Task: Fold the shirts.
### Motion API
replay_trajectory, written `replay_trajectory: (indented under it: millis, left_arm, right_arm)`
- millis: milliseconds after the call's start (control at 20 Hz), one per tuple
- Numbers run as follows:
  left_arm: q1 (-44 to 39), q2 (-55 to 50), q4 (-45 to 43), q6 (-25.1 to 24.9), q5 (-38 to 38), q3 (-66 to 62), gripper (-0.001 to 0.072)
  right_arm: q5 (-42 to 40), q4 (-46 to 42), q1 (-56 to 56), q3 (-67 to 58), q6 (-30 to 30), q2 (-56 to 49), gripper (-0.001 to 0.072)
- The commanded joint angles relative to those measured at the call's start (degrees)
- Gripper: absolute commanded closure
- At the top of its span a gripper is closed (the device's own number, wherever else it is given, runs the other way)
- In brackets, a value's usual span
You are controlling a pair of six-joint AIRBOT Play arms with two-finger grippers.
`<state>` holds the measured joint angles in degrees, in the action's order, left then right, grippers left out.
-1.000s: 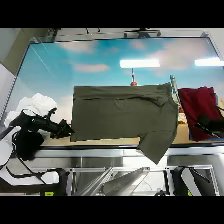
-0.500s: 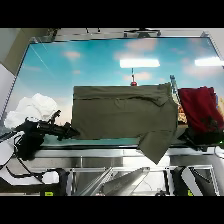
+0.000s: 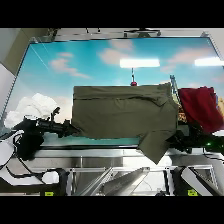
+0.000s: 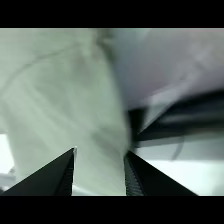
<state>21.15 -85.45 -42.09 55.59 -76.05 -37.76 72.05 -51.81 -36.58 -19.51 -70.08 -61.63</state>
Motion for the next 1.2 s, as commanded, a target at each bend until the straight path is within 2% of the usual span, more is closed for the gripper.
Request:
replay_trajectory:
  millis: [0,200,250,300,500,750,900,1000,1150]
  left_arm:
    - [0.1,0.0,0.2,0.0,0.0,-0.1,0.0706]
    - [0.1,0.0,0.2,0.0,-0.5,-0.1,0.0706]
    - [0.1,0.0,0.2,0.0,-0.5,-0.1,0.0706]
    - [0.1,0.0,0.2,0.0,-0.5,-0.1,0.0707]
    - [1.2,0.1,0.0,-0.1,-1.7,-0.1,0.0689]
    - [11.3,0.3,-0.3,1.7,-6.1,-0.1,0.0699]
    - [13.9,0.3,0.2,1.9,-6.2,-0.1,0.0698]
    - [12.8,0.3,3.7,1.9,-7.2,-0.4,0.0698]
    - [8.7,0.3,7.7,3.3,-11.1,-5.8,0.0698]
  right_arm:
    - [-1.7,4.1,1.9,0.3,4.2,-5.1,0.0366]
    - [-1.5,4.5,4.7,0.3,5.9,-9.4,0.0373]
    - [-1.1,4.5,4.7,0.2,5.9,-9.4,0.0509]
    - [-0.6,4.5,4.6,0.1,5.9,-9.4,0.0678]
    - [5.7,4.7,4.6,-4.0,4.3,-8.8,0.0693]
    - [9.7,1.5,2.2,-13.7,-0.1,-4.7,0.0693]
    - [12.1,2.4,0.5,-17.4,-0.4,-3.9,0.0693]
    - [13.3,7.6,0.6,-18.8,1.6,-3.9,0.0693]
    - [12.3,21.1,1.2,-21.6,3.2,-4.2,0.0692]
